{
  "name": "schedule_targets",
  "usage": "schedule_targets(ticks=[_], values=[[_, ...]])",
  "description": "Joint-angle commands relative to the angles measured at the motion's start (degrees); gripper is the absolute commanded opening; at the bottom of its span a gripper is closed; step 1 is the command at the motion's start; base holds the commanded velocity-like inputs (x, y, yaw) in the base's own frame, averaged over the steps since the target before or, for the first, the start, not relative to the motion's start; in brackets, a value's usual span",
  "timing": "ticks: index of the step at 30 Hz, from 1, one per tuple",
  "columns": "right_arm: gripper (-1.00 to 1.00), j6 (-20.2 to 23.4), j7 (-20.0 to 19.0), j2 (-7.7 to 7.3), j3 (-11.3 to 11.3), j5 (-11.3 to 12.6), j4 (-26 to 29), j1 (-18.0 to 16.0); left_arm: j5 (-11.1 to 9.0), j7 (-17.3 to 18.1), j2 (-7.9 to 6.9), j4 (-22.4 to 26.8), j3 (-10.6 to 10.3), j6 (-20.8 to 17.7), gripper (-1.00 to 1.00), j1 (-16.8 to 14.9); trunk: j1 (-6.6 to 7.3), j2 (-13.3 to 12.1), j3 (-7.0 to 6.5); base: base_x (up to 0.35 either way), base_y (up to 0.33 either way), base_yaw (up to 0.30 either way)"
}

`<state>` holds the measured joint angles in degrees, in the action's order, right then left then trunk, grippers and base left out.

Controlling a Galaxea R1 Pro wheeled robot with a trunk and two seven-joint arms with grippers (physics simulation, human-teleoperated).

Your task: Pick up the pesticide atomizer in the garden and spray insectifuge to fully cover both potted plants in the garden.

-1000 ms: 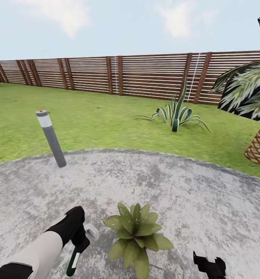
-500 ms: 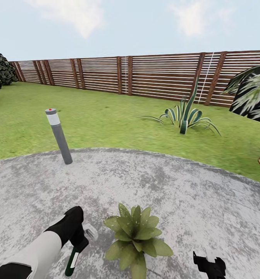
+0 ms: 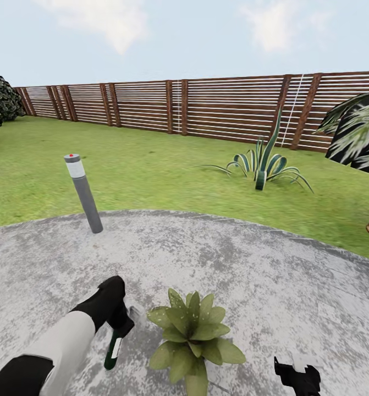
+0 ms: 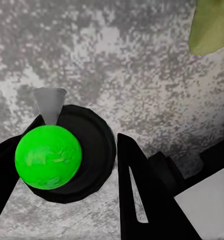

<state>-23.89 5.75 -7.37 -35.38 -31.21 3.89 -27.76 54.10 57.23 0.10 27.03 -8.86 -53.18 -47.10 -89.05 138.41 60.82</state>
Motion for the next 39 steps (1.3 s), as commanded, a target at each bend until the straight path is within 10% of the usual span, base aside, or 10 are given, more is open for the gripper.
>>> schedule_targets(ticks=[1,9,39], values=[[1.00,-0.20,0.32,-0.01,-0.30,-0.61,-0.11,-0.07,0.76,3.02,-0.08,-0.20,-0.24,-0.17,-1.00,-0.97,0.01,0.02,0.05,0.000,0.000,0.000],[1.00,-0.20,0.32,0.02,-0.30,-0.61,-0.12,-0.05,7.63,13.07,-0.76,-0.69,-6.88,0.20,-1.00,-1.22,0.01,0.02,0.05,0.000,0.000,0.000],[1.00,-0.20,0.32,-0.02,-0.30,-0.64,-0.11,-0.04,8.12,12.47,-1.88,-2.55,-6.65,0.18,-1.00,0.09,0.01,0.02,0.05,0.032,-0.046,0.091]])
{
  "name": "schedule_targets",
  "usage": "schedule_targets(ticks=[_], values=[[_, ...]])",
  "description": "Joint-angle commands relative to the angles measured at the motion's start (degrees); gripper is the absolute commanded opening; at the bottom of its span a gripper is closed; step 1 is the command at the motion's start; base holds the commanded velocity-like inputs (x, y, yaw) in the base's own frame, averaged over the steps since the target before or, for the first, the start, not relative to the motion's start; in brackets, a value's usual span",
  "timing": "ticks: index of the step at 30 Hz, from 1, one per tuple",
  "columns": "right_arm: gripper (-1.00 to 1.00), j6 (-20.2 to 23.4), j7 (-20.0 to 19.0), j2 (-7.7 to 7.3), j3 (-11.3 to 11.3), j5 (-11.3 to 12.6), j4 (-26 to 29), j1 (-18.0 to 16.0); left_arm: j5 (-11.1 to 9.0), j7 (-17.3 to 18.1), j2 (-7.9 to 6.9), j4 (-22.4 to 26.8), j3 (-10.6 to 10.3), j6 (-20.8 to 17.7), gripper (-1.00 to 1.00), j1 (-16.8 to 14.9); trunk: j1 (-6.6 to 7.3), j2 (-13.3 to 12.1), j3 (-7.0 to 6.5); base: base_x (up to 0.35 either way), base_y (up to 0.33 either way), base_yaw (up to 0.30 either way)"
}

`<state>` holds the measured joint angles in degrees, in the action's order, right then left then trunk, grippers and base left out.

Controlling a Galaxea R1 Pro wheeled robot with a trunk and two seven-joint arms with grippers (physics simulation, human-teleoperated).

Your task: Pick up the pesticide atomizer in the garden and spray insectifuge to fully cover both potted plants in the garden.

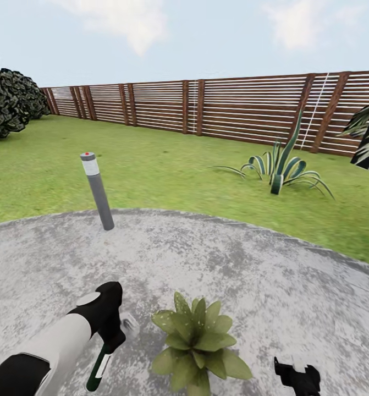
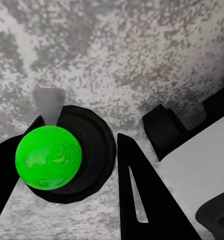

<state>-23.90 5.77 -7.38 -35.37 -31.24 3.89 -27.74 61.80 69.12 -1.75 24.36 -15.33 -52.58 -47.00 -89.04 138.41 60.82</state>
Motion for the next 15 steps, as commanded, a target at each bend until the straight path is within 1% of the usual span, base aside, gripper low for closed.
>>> schedule_targets(ticks=[1,3,5,9,11,15], values=[[1.00,-0.18,0.30,-0.07,-0.31,-0.64,-0.11,-0.07,0.43,0.58,-0.02,0.14,-0.16,-0.42,-1.00,-0.02,0.00,0.02,0.05,0.033,-0.263,0.007],[1.00,-0.17,0.30,-0.16,-0.31,-0.66,-0.10,-0.04,0.43,0.54,-0.01,0.16,-0.16,-0.42,-1.00,-0.01,0.00,0.02,0.05,-0.113,-0.241,0.002],[1.00,-0.18,0.30,-0.16,-0.31,-0.61,-0.11,-0.06,0.43,0.51,-0.01,0.16,-0.17,-0.42,-1.00,-0.01,0.00,0.02,0.05,-0.225,-0.196,0.000],[1.00,-0.18,0.21,0.10,-0.27,-0.58,-0.03,-0.07,0.43,0.50,-0.09,-0.44,-0.06,-0.42,-1.00,0.03,0.00,0.02,0.05,-0.039,-0.030,0.012],[1.00,-0.18,0.22,0.15,-0.25,-0.58,-0.02,-0.07,0.43,0.49,-0.09,-0.52,-0.09,-0.42,-1.00,0.06,0.00,0.02,0.05,0.000,0.000,0.191],[1.00,-0.18,0.26,0.16,-0.24,-0.58,-0.08,-0.07,0.43,0.46,-0.10,-0.48,-0.06,-0.42,-1.00,0.05,0.00,0.02,0.05,0.000,0.000,0.264]])
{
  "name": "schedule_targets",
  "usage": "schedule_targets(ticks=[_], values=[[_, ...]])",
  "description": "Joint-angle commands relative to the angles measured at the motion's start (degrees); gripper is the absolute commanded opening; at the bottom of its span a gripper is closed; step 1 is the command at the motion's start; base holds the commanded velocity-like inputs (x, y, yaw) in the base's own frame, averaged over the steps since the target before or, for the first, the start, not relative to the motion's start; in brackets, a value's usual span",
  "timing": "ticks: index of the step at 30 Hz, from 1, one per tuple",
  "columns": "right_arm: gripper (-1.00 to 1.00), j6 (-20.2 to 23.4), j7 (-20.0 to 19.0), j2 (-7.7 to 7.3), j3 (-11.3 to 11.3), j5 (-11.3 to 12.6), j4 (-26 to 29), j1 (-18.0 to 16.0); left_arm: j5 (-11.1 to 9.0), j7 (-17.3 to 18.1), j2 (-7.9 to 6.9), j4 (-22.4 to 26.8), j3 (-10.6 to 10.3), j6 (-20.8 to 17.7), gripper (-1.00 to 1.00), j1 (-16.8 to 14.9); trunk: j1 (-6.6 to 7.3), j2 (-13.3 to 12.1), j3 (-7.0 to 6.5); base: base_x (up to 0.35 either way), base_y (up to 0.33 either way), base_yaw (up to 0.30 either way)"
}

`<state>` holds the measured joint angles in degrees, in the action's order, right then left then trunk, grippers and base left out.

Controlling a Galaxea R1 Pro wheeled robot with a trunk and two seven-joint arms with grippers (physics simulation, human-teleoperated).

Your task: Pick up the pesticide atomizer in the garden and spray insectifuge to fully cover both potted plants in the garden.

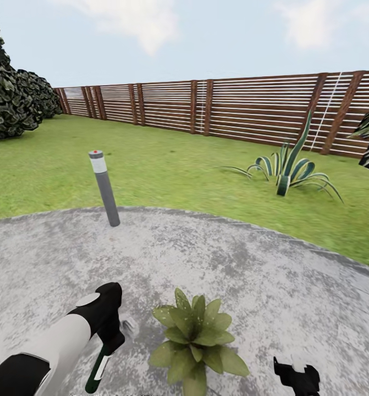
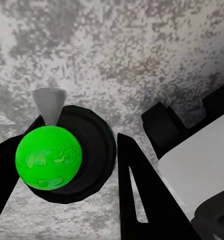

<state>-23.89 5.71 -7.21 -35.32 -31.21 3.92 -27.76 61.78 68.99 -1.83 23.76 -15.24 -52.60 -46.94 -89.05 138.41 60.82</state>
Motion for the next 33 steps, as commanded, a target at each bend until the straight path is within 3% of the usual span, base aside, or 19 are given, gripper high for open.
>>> schedule_targets(ticks=[1,8,20,27,30,32,33], values=[[1.00,-0.20,0.32,-0.02,-0.28,-0.61,-0.12,-0.03,0.44,0.53,-0.02,0.14,-0.14,-0.40,-1.00,0.00,0.01,0.02,0.05,0.000,0.000,0.276],[1.00,-0.20,0.31,0.00,-0.27,-0.61,-0.14,-0.04,0.36,0.27,0.07,0.31,-0.14,-0.40,-1.00,0.00,0.01,0.02,0.06,-0.099,-0.075,0.260],[1.00,-0.20,0.27,0.09,-0.27,-0.69,-0.14,-0.05,0.26,0.25,0.05,0.78,-0.06,-0.40,-1.00,-0.03,0.01,0.02,0.06,-0.127,-0.092,0.015],[1.00,-0.20,0.27,0.05,-0.27,-0.69,-0.14,-0.03,-0.20,0.20,0.13,0.90,-0.10,-0.11,-1.00,-0.02,0.01,0.02,0.06,-0.001,-0.001,0.218],[1.00,-0.20,0.27,0.01,-0.27,-0.69,-0.14,-0.08,-0.25,0.15,1.36,2.27,-0.06,0.11,-1.00,-0.07,0.01,0.02,0.06,0.000,0.000,0.208],[1.00,-0.20,0.27,-0.14,-0.27,-0.69,-0.14,-0.06,0.13,0.40,4.23,4.20,-0.39,0.28,-1.00,-0.39,0.01,0.02,0.06,0.000,0.000,0.028],[1.00,-0.20,0.27,-0.16,-0.31,-0.69,-0.14,-0.03,0.24,0.64,4.95,4.40,-0.45,0.29,-1.00,-0.70,0.01,0.02,0.06,0.000,0.000,0.007]])
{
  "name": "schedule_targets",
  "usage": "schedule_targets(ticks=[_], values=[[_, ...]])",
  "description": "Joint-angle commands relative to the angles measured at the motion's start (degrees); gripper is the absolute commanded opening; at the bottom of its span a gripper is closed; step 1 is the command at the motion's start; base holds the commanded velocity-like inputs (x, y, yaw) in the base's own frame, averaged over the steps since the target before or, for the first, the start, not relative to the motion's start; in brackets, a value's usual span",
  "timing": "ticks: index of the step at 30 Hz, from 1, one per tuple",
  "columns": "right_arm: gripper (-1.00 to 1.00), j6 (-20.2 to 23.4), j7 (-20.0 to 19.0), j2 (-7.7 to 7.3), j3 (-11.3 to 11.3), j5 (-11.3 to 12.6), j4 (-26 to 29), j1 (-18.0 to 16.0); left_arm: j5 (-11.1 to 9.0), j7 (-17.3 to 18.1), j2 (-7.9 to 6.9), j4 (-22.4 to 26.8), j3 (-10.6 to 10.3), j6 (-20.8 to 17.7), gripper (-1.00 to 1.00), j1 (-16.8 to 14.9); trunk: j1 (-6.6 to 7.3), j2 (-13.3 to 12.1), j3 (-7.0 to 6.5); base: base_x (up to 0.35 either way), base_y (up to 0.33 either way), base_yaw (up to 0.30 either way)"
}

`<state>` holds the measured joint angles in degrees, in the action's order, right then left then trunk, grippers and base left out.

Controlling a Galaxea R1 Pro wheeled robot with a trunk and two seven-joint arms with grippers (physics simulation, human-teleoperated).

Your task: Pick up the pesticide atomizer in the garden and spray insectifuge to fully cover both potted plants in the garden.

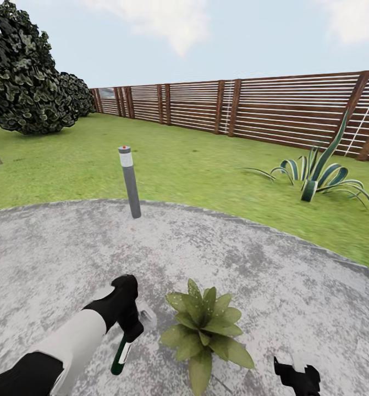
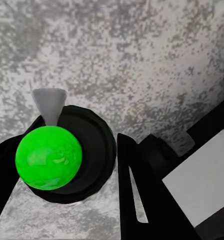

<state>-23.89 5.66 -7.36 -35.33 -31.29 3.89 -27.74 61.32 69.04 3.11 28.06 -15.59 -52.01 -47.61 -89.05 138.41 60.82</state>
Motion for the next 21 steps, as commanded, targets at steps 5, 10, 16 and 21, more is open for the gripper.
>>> schedule_targets(ticks=[5,10,16,21], values=[[1.00,-0.20,0.32,-0.08,-0.33,-0.61,-0.04,-0.06,0.86,1.07,2.71,0.31,-0.23,-0.52,-1.00,-1.40,0.01,0.02,0.05,0.000,0.000,0.001],[1.00,-0.20,0.32,-0.11,-0.28,-0.61,-0.05,-0.05,1.08,1.01,3.22,0.32,-0.23,-0.55,-1.00,-1.60,0.01,0.02,0.05,0.006,-0.185,0.000],[1.00,-0.20,0.32,-0.11,-0.27,-0.61,-0.11,-0.06,1.18,1.00,3.22,0.32,-0.25,-0.76,-1.00,-1.61,0.01,0.02,0.05,0.035,-0.260,0.000],[1.00,-0.20,0.32,-0.09,-0.27,-0.61,-0.11,-0.06,2.19,1.34,3.39,0.26,-0.29,-1.04,-1.00,-3.72,0.01,0.02,0.05,-0.109,-0.111,0.000]])
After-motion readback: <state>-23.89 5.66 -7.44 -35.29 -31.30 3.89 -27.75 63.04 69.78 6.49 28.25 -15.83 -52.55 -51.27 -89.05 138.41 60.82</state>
